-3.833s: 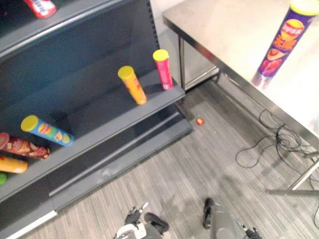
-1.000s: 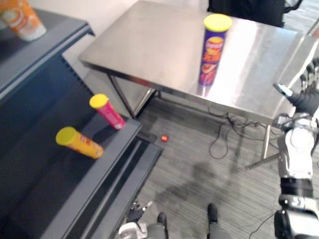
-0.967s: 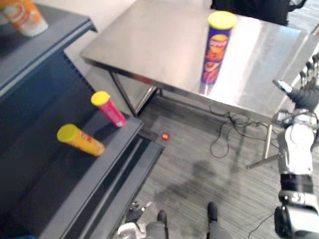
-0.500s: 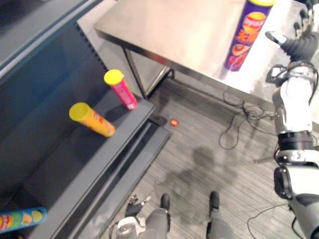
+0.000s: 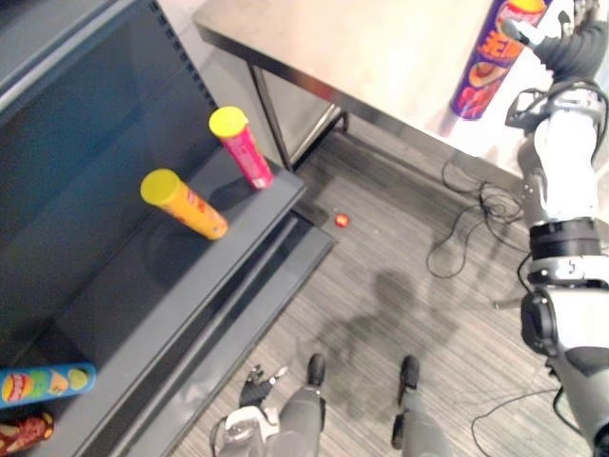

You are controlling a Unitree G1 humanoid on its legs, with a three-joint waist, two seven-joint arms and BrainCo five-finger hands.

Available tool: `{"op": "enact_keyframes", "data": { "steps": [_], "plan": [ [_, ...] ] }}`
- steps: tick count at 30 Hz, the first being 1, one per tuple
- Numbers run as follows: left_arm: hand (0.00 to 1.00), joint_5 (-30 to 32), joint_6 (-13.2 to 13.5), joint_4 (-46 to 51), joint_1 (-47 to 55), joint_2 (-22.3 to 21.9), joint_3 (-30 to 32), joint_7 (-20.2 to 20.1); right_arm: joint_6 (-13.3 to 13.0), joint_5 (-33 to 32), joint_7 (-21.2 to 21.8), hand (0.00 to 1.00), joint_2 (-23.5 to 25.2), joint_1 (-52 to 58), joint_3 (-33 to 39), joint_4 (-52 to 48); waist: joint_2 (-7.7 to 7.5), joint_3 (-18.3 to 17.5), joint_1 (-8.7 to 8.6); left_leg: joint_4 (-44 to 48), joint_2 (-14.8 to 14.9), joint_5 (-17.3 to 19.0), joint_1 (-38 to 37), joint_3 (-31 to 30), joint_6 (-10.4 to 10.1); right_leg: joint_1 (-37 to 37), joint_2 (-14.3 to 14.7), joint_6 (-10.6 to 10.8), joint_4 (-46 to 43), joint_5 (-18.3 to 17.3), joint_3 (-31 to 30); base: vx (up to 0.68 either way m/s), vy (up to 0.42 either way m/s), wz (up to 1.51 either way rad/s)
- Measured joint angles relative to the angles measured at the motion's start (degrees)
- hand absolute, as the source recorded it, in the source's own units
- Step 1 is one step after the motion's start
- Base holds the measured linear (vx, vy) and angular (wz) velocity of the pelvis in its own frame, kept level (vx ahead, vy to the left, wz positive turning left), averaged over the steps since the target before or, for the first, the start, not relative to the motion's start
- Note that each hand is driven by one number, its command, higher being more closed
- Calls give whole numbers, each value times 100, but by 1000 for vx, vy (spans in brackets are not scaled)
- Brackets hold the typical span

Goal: Put the gum and the chips on the shelf.

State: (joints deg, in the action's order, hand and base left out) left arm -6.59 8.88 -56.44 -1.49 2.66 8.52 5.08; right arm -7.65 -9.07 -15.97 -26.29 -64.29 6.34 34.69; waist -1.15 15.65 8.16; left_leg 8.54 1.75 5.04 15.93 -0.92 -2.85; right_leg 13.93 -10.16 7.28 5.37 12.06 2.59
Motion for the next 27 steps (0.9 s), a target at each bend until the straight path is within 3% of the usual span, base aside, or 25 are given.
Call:
{"op": "enact_keyframes", "data": {
  "steps": [15, 27],
  "plan": [
    [0, -207, 45, 0, -90, 106, -201, 87, 29, -193, -9, 0, 39, -415, 56, 511, -43, 167, 5, -551, 139, -416, 2, -120, -182, 199, 134, 2, 9, -5, 23, -11, -13, 2],
    [0, -222, 54, 44, -122, 210, -268, 103, 126, -279, -10, 0, 39, -610, 60, 735, -164, 242, 17, -947, 228, -739, -18, -177, -300, 298, 206, -6, 57, -123, 97, -19, -27, 3]
  ]
}}
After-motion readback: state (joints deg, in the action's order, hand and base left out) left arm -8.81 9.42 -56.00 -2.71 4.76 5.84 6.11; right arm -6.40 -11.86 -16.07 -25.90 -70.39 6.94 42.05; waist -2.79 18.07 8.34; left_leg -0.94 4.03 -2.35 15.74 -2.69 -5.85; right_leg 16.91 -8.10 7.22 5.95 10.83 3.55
